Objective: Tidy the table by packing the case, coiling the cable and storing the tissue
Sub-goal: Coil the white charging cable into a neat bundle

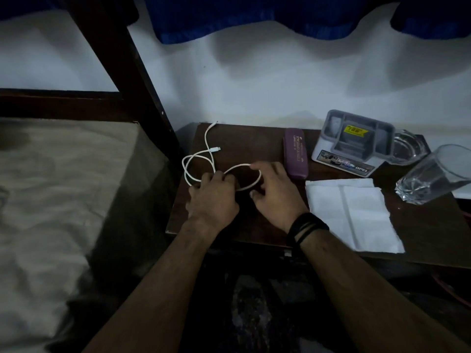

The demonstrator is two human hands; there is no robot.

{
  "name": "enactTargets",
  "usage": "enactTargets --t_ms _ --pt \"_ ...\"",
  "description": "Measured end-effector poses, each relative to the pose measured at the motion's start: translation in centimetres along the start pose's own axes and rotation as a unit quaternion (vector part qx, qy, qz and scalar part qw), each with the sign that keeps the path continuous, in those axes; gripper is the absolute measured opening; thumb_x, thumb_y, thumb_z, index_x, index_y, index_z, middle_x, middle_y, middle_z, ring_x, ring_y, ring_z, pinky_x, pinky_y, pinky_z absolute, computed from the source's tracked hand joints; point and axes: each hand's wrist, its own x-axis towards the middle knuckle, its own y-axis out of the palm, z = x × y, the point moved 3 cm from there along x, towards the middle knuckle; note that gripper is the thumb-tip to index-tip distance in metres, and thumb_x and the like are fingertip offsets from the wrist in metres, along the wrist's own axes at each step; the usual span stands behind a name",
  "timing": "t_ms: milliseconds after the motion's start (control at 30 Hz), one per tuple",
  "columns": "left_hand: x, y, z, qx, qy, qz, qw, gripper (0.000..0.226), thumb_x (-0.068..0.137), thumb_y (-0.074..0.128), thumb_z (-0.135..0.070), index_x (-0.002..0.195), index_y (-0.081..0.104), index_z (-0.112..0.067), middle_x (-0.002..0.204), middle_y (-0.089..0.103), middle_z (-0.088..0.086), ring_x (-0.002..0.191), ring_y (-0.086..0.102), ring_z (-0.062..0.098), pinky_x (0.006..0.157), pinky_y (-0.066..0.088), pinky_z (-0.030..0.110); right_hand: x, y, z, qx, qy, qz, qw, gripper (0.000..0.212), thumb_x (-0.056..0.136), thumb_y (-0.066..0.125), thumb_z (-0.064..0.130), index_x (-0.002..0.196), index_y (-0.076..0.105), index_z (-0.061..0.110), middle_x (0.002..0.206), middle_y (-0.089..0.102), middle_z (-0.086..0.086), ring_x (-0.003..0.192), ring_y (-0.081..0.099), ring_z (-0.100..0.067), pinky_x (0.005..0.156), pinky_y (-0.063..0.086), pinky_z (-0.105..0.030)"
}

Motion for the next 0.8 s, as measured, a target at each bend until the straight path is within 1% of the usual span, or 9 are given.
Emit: enactTargets --t_ms 133,233,367,467,567,633,700,767,800 --pt "0.0 -2.3 0.7 -0.175 0.037 -0.152 0.972 0.023 0.094 0.051 -0.009 0.115 0.058 -0.017 0.11 0.065 0.008 0.106 0.058 0.033 0.083 0.049 0.047 0.1 -0.4 1.0 0.052 -0.001 -0.079 0.996 0.032 0.077 0.067 0.006 0.1 0.047 0.017 0.108 0.048 -0.002 0.084 0.057 -0.024 0.079 0.05 -0.041" --pt "-0.3 -3.5 1.0 -0.245 0.094 -0.205 0.943 0.024 0.094 0.051 -0.002 0.112 0.059 -0.016 0.101 0.067 0.001 0.095 0.061 0.022 0.079 0.049 0.038 0.2 -0.3 1.5 0.097 -0.02 -0.091 0.991 0.046 0.076 0.073 0.008 0.115 0.05 0.017 0.117 0.043 0.0 0.085 0.057 -0.019 0.082 0.053 -0.038" --pt "-1.0 -4.0 1.1 -0.366 0.11 -0.193 0.904 0.018 0.101 0.049 -0.012 0.109 0.058 -0.026 0.095 0.066 -0.005 0.089 0.062 0.01 0.08 0.048 0.026 0.6 -0.3 1.4 0.141 -0.033 -0.108 0.984 0.062 0.078 0.081 0.016 0.13 0.049 0.023 0.129 0.04 0.001 0.091 0.06 -0.016 0.089 0.052 -0.026" --pt "-1.1 -5.1 0.8 -0.526 0.072 -0.189 0.826 0.017 0.105 0.045 -0.018 0.101 0.056 -0.03 0.09 0.065 -0.001 0.09 0.068 0.017 0.083 0.058 0.035 0.9 -0.3 1.2 0.234 -0.033 -0.068 0.969 0.055 0.078 0.083 0.023 0.125 0.054 0.026 0.127 0.053 0.0 0.098 0.063 -0.014 0.087 0.051 -0.026" --pt "-1.4 -6.3 0.2 -0.632 0.046 -0.167 0.755 0.018 0.107 0.043 -0.011 0.105 0.056 -0.024 0.091 0.061 0.005 0.087 0.071 0.02 0.072 0.061 0.031 0.2 0.2 1.8 0.182 -0.119 0.03 0.976 0.06 0.077 0.083 0.023 0.133 0.058 0.023 0.128 0.054 0.002 0.119 0.057 -0.01 0.104 0.043 -0.024" --pt "-1.6 -6.9 -0.2 -0.677 0.04 -0.143 0.721 0.016 0.107 0.044 -0.01 0.109 0.057 -0.02 0.09 0.063 0.003 0.083 0.074 0.019 0.067 0.062 0.03 -0.1 0.9 2.1 0.153 -0.137 0.033 0.978 0.053 0.082 0.08 0.026 0.131 0.062 0.019 0.129 0.055 0.0 0.123 0.056 -0.013 0.108 0.042 -0.027" --pt "-1.8 -7.3 -0.3 -0.713 0.028 -0.123 0.689 0.015 0.107 0.045 -0.011 0.11 0.058 -0.018 0.088 0.064 0.0 0.079 0.076 0.017 0.063 0.062 0.028 0.1 1.2 2.0 0.143 -0.13 0.003 0.981 0.033 0.088 0.074 0.026 0.119 0.069 0.016 0.119 0.059 -0.002 0.114 0.06 -0.017 0.102 0.047 -0.035" --pt "-1.8 -7.6 -0.1 -0.736 0.006 -0.122 0.666 0.015 0.107 0.045 -0.012 0.111 0.058 -0.018 0.086 0.064 -0.003 0.08 0.076 0.015 0.059 0.059 0.025 0.5 0.9 1.8 0.143 -0.106 -0.022 0.984 0.01 0.093 0.069 0.025 0.093 0.072 0.015 0.099 0.058 0.0 0.094 0.062 -0.018 0.088 0.05 -0.04" --pt "-1.7 -7.7 0.2 -0.747 -0.007 -0.128 0.652 0.015 0.107 0.045 -0.013 0.111 0.058 -0.019 0.085 0.065 -0.005 0.082 0.076 0.014 0.06 0.058 0.024 0.6 0.6 1.7 0.145 -0.089 -0.032 0.985 0.017 0.094 0.068 0.027 0.079 0.067 0.018 0.091 0.056 0.002 0.086 0.06 -0.016 0.082 0.049 -0.038"
